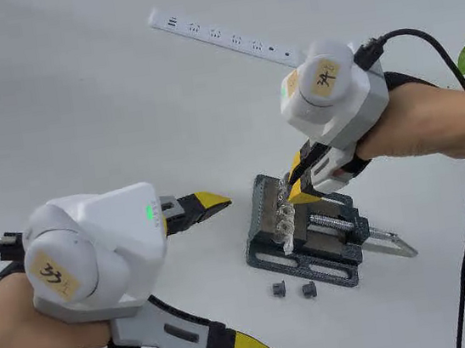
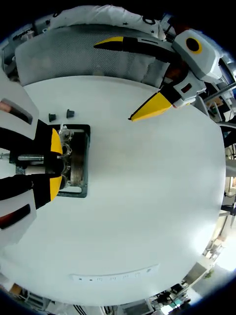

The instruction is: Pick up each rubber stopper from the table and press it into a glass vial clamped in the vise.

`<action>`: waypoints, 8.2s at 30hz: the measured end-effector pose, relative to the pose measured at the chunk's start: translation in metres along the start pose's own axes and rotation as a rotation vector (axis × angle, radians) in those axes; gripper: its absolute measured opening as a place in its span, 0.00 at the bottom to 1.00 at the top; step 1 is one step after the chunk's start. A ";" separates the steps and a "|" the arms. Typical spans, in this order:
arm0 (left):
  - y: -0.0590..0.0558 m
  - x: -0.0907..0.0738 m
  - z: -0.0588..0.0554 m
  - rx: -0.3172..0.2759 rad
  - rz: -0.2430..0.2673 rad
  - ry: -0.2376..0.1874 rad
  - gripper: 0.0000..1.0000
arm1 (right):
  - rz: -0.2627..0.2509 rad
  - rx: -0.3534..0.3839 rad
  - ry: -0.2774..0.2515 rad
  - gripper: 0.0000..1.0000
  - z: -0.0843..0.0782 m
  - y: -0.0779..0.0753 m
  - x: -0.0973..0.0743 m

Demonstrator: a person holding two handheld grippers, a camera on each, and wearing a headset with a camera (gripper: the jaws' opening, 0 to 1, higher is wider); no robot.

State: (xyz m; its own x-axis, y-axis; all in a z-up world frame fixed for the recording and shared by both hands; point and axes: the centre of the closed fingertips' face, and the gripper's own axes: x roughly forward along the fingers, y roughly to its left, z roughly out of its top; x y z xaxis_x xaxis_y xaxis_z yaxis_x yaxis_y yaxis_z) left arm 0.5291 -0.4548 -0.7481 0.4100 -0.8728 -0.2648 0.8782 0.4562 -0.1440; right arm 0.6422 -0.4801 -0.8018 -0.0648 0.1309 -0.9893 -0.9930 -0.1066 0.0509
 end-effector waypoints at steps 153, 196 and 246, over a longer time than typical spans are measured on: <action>0.005 0.000 0.007 0.002 0.005 0.021 0.89 | 0.041 -0.031 -0.036 0.02 -0.002 -0.002 0.000; -0.004 -0.002 0.013 0.014 0.017 0.046 0.89 | -0.079 0.064 -0.236 0.13 -0.007 0.003 -0.032; -0.018 0.004 0.001 0.082 -0.012 0.192 0.72 | -0.275 0.350 -0.774 0.69 -0.092 0.101 -0.081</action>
State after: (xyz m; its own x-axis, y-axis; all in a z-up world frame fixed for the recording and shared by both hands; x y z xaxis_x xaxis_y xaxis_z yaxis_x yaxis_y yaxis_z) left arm 0.5157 -0.4669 -0.7458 0.3516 -0.8256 -0.4414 0.9031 0.4233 -0.0723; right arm 0.5558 -0.5920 -0.7293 0.2570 0.7499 -0.6096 -0.9484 0.3169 -0.0100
